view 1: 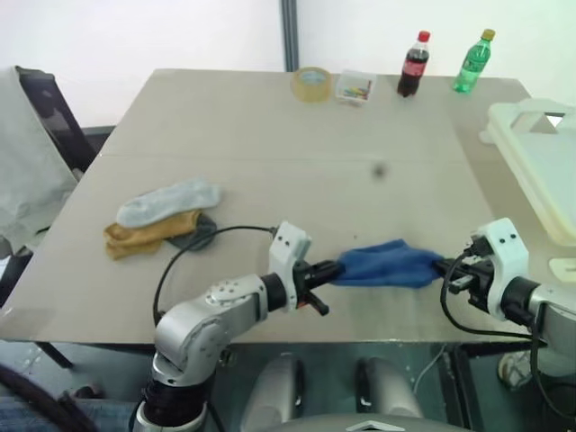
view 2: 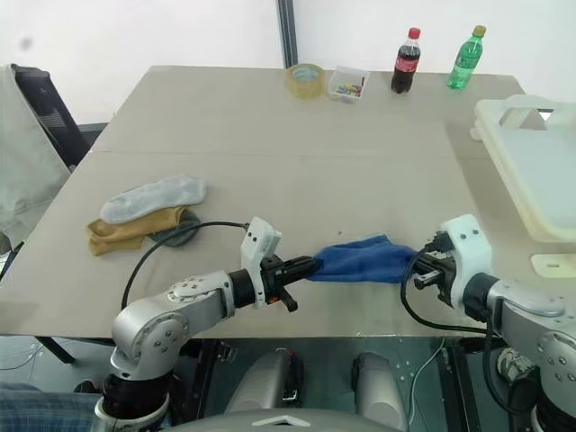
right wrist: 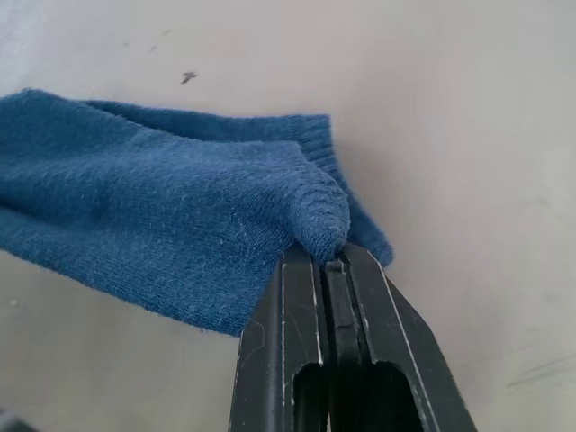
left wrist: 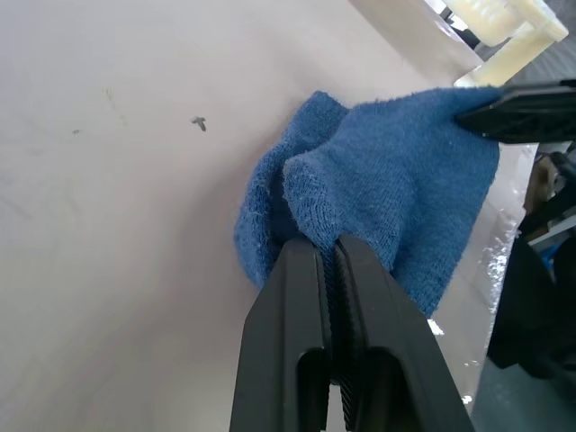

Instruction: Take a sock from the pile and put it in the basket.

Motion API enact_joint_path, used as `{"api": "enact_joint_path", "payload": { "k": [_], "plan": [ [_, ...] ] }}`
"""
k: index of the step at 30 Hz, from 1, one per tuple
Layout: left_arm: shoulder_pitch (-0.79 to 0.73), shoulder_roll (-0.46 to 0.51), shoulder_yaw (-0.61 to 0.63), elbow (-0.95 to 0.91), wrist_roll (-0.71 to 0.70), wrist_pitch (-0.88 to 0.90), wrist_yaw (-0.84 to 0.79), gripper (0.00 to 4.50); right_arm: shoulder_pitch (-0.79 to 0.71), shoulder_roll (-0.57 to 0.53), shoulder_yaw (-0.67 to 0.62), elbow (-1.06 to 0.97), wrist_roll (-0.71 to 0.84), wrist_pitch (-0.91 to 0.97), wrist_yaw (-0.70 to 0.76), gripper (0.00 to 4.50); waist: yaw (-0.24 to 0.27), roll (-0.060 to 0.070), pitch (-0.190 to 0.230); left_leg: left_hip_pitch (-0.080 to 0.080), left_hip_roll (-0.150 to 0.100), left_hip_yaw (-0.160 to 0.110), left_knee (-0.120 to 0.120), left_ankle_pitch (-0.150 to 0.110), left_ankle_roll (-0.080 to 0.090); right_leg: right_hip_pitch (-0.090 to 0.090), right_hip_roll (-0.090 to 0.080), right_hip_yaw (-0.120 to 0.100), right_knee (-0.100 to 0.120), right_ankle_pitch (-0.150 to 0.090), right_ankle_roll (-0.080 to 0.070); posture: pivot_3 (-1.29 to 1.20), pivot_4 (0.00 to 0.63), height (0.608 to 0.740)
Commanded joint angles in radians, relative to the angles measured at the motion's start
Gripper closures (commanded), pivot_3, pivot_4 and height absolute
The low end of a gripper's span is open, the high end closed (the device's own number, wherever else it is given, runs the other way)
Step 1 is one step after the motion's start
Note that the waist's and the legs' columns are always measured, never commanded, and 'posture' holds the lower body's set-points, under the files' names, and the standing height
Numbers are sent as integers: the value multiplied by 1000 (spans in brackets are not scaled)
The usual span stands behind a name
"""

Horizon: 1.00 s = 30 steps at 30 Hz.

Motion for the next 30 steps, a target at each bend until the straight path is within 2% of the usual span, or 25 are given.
{"api": "enact_joint_path", "payload": {
  "k": [1,8,16,23,27,30],
  "plan": [
    [-32,2,-43,77,46,-49,5,4480,16,7,44,18,-50,-67,-20,4500,1,0,0,0,0,0,0,0,0,0,0,0,-1,0,0,0,150,740],
    [-86,24,-101,202,180,-161,26,4480,56,53,210,147,-156,-233,-26,4500,0,0,0,-1,0,0,-1,0,0,-1,0,0,-1,0,0,0,150,740],
    [-151,29,-54,299,239,-232,39,4480,-15,120,361,286,-252,-397,-27,4500,-7,0,0,1,1,0,-1,0,0,0,2,0,-1,0,1,0,150,740],
    [-192,46,-6,312,264,-252,36,4480,-117,168,402,353,-289,-447,-22,4500,-7,0,0,0,1,1,-1,0,0,-1,2,0,-1,0,0,0,150,740],
    [-167,59,19,226,233,-229,21,4480,-176,131,380,327,-268,-412,3,4500,-4,0,1,-1,1,1,-2,0,0,-1,2,0,-1,0,0,0,150,740],
    [-136,23,57,182,216,-247,50,4480,-218,106,361,318,-260,-395,10,4500,-1,0,1,-1,1,1,-2,0,0,-1,2,0,-1,0,0,0,150,740]
  ]
}}
